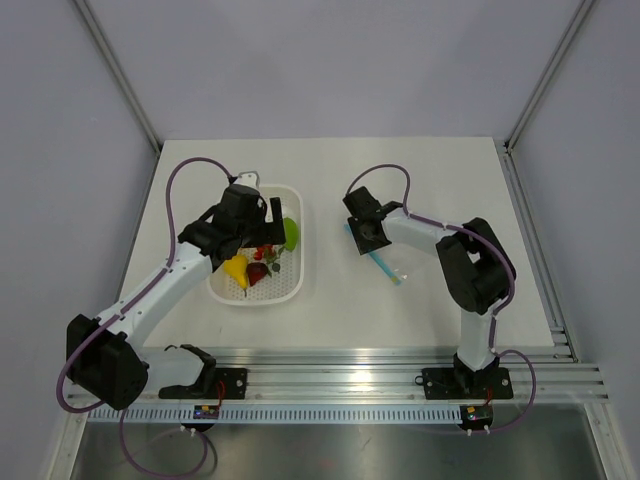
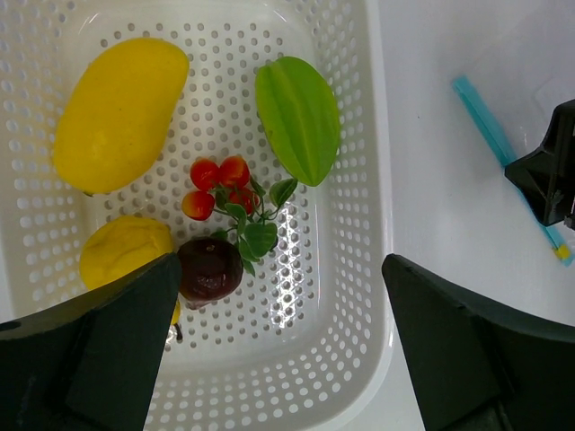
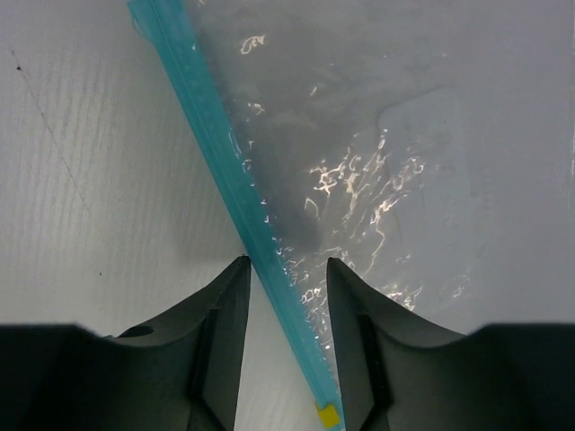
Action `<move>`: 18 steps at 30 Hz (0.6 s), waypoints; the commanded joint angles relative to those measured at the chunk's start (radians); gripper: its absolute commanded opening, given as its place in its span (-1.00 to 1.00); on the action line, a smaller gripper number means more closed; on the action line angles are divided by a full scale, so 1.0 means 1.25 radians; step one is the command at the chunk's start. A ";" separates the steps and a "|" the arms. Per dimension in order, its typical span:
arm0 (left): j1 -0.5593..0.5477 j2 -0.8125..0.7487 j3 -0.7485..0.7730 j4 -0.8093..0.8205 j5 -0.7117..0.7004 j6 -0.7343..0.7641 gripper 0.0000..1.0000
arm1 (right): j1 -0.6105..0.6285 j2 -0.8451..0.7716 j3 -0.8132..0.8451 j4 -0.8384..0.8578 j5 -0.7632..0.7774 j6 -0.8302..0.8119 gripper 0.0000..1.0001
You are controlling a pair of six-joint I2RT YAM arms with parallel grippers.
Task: Place the food in the zip-top bag and seal the zipper
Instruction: Pick up the zipper food storage bag at the center of the board.
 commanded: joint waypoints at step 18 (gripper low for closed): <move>-0.022 0.029 0.036 0.063 0.128 -0.020 0.98 | 0.005 -0.134 -0.041 0.090 -0.020 0.031 -1.00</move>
